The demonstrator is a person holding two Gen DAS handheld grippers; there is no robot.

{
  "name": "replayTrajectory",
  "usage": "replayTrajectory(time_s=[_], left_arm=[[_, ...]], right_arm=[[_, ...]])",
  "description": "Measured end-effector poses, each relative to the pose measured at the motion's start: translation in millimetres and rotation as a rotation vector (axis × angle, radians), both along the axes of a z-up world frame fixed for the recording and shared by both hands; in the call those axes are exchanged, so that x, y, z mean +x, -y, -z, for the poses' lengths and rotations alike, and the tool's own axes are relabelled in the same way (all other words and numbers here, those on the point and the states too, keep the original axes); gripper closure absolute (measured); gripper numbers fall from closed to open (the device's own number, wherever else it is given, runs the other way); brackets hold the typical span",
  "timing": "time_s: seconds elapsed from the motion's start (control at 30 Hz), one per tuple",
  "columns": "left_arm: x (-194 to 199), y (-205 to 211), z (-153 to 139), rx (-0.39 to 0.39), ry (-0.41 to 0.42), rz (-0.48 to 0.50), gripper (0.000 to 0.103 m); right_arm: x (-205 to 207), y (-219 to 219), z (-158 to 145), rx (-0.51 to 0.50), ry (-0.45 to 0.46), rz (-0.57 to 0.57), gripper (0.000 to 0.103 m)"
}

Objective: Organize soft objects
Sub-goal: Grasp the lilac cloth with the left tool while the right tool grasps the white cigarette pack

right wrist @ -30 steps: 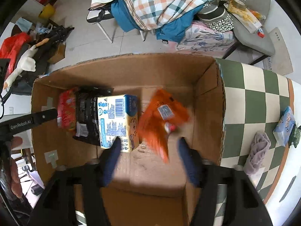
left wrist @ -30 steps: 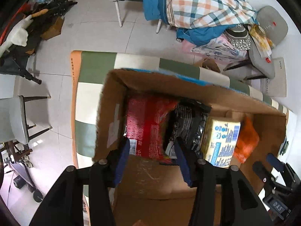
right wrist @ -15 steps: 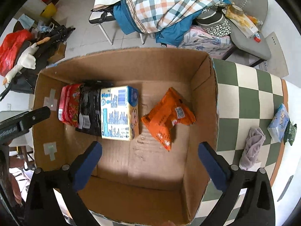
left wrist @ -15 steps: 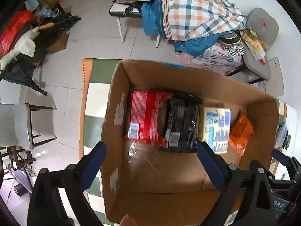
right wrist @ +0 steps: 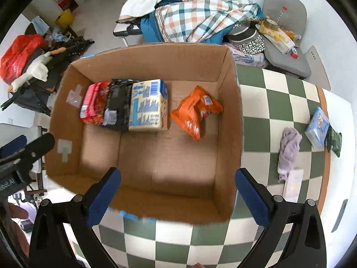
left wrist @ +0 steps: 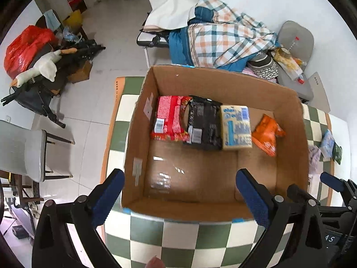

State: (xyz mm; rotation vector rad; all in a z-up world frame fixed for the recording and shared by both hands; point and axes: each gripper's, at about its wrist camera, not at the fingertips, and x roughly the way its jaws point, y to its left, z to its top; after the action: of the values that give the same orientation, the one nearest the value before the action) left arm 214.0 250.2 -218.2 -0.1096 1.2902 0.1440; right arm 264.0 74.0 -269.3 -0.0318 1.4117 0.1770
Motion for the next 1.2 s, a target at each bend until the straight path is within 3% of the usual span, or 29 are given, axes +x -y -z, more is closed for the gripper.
replayTrajectory(time_s=[0.43,0.6,0.7,0.83,0.97,1.2], left_arm=[[-59.2,27.6,-59.1,0.011,0.104,0.016,0.001],[-64.6,48.1,-76.6,0.065,0.128,0.056,0.001],[-56.3,76.6,-81.9,0.107,0.129,0.12,0.001],[-31.0,138.5,-78.2,0.147,0.118,0.262,0.001],[6.7,214.6,-56.6,0.183,0.076,0.419,0.001],[60.2,322.3,23.0,0.259,-0.097,0.614,0.001]], right_arm=[[-78.4,25.3,-76.5,0.099,0.114,-0.002,0.0],[-90.7,41.6,-92.0,0.168,0.118,0.033,0.0],[-92.5,75.6,-93.6,0.197,0.113,0.112,0.0],[-89.9,139.0,-77.8,0.156,0.09,0.245,0.0],[-81.2,214.7,-35.1,0.071,0.032,0.387,0.0],[-58.7,293.5,67.7,0.049,-0.136,0.487,0.0]])
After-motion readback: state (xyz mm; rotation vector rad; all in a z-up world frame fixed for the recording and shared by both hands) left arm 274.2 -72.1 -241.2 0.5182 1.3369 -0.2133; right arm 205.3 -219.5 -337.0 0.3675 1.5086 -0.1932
